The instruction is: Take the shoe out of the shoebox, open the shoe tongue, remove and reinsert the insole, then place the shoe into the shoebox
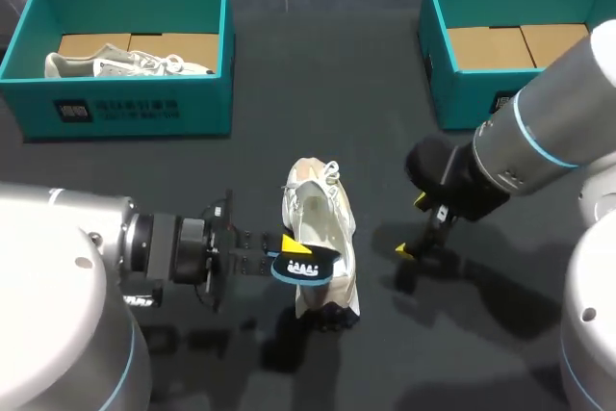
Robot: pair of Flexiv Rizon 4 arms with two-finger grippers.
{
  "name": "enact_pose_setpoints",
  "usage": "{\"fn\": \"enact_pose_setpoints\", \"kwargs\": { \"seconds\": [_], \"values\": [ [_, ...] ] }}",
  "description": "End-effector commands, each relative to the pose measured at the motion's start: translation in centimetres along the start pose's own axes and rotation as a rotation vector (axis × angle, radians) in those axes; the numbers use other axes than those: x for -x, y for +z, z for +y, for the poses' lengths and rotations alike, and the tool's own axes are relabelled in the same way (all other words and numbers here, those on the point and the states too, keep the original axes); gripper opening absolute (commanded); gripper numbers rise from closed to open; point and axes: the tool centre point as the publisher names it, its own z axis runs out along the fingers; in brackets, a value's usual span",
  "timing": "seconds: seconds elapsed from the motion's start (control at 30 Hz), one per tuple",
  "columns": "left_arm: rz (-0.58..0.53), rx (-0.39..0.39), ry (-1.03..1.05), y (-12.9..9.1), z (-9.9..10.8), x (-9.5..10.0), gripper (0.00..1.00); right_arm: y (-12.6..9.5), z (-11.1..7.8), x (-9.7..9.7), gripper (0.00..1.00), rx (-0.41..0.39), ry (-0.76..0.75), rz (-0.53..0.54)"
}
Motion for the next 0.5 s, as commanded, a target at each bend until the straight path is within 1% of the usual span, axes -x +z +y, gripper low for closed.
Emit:
{"fn": "enact_pose_setpoints", "kwargs": {
  "seconds": [0.03, 0.17, 0.33, 0.5],
  "values": [
    [-0.018, 0.005, 0.002, 1.6, 1.3, -0.4, 0.0, 1.9, 0.3, 0.2, 1.0, -0.008, -0.031, -0.003],
    [-0.033, 0.016, 0.003, 2.0, 1.9, -0.8, 0.0, 2.5, 0.0, 0.1, 1.0, -0.013, -0.055, 0.002],
    [-0.046, 0.013, 0.012, 2.2, 1.6, -1.2, 0.0, 2.6, -0.4, -0.7, 1.0, -0.02, -0.07, 0.004],
    [-0.053, 0.01, 0.026, 2.3, 1.4, -1.2, 0.0, 2.2, 0.0, -1.8, 1.0, -0.028, -0.093, 0.002]
  ]
}}
